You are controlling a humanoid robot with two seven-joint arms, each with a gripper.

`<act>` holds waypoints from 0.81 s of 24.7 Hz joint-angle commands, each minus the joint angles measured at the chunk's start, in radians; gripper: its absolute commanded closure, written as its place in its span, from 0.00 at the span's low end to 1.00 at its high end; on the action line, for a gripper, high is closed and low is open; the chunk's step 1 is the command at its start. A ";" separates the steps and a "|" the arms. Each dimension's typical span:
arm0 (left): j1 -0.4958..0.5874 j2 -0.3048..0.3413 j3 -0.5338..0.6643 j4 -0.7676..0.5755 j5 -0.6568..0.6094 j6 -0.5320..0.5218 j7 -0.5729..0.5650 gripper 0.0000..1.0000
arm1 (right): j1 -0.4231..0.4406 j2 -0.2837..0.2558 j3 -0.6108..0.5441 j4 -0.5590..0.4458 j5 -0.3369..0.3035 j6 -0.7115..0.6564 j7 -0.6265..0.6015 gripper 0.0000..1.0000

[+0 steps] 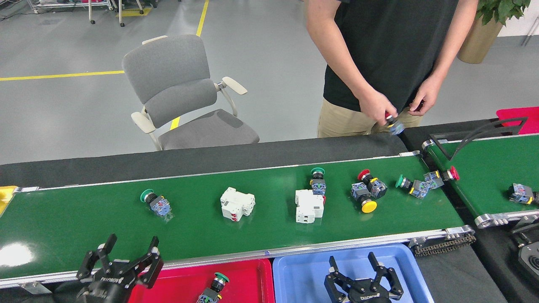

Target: Pick switch part from conveyor to tray

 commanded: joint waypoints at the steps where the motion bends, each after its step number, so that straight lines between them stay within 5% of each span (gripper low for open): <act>1: -0.056 0.010 -0.002 0.061 -0.003 0.023 -0.026 0.00 | -0.052 -0.003 0.001 0.029 0.007 0.052 0.021 0.00; 9: -0.242 0.022 -0.001 0.302 -0.003 0.029 -0.025 0.00 | -0.317 0.007 0.034 0.313 0.008 0.107 0.045 0.00; 14: -0.317 0.070 -0.008 0.409 -0.003 0.095 -0.017 0.01 | -0.443 0.086 0.057 0.490 0.007 0.107 0.044 0.04; 16: -0.363 0.073 -0.010 0.471 -0.003 0.137 -0.017 0.01 | -0.468 0.095 0.067 0.526 0.007 0.098 0.037 0.27; 18: -0.397 0.087 -0.010 0.527 -0.003 0.166 -0.014 0.01 | -0.474 0.086 0.113 0.537 0.002 0.093 0.037 0.62; 20: -0.423 0.102 -0.010 0.584 -0.003 0.193 0.004 0.01 | -0.474 0.081 0.142 0.548 -0.004 0.092 0.037 0.79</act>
